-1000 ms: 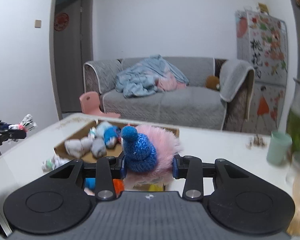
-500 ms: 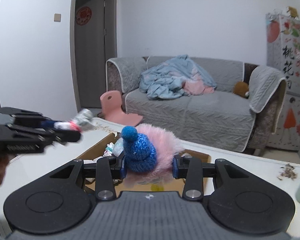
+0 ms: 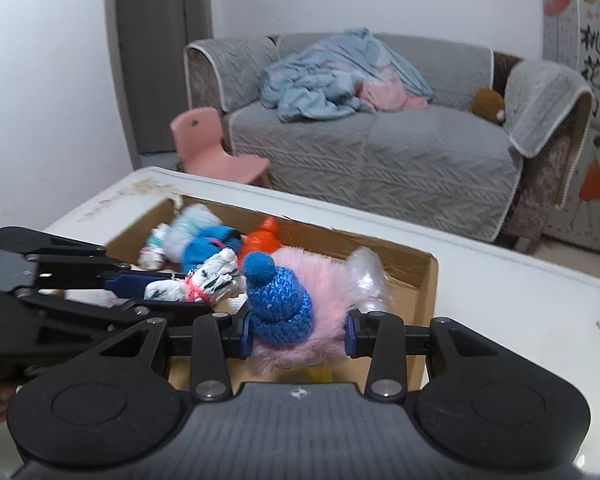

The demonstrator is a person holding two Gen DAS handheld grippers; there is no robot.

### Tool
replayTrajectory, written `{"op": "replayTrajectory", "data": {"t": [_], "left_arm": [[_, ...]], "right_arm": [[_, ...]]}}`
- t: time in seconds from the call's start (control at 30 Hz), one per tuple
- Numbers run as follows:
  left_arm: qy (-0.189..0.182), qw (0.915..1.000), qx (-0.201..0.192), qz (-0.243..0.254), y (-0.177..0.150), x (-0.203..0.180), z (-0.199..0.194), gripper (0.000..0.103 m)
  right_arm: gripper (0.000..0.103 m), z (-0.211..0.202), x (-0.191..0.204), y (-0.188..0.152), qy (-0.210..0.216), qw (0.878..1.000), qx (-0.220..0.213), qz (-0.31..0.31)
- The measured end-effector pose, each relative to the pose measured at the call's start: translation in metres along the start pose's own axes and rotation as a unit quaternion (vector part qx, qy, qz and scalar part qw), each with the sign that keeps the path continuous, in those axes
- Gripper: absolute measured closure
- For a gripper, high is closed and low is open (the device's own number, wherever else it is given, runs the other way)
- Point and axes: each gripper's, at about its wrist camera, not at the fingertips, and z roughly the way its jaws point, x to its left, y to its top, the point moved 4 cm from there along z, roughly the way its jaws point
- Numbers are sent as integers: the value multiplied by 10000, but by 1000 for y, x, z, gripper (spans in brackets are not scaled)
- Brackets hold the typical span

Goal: Organize objects
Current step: 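Lower both held items into the tray and open both tools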

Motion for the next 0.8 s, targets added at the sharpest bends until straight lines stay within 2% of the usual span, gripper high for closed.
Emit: {"op": "replayTrajectory", "data": {"t": [0.17, 0.27, 0.4, 0.57, 0.73, 0.77, 0.8], "left_arm": [[-31, 9995, 290, -85, 1, -3, 37, 71], [155, 9988, 446, 89, -4, -2, 54, 71], [287, 9977, 524, 330, 1, -7, 60, 71], [297, 9970, 697, 158, 1, -2, 68, 68], [274, 9956, 838, 302, 0, -11, 71, 47], [267, 9955, 846, 319, 0, -12, 71, 39], [242, 9956, 846, 326, 0, -13, 71, 36]], "right_arm": [[66, 22, -17, 0, -190, 9993, 302, 126], [65, 34, -25, -2, -196, 9984, 502, 186], [65, 46, -22, 4, -192, 9969, 765, 60], [65, 52, -18, 12, -255, 9938, 1081, -81], [61, 53, -16, 13, -342, 9917, 1218, -216], [59, 54, -17, 15, -327, 9919, 1209, -228], [53, 54, -17, 14, -295, 9918, 1223, -207]]}}
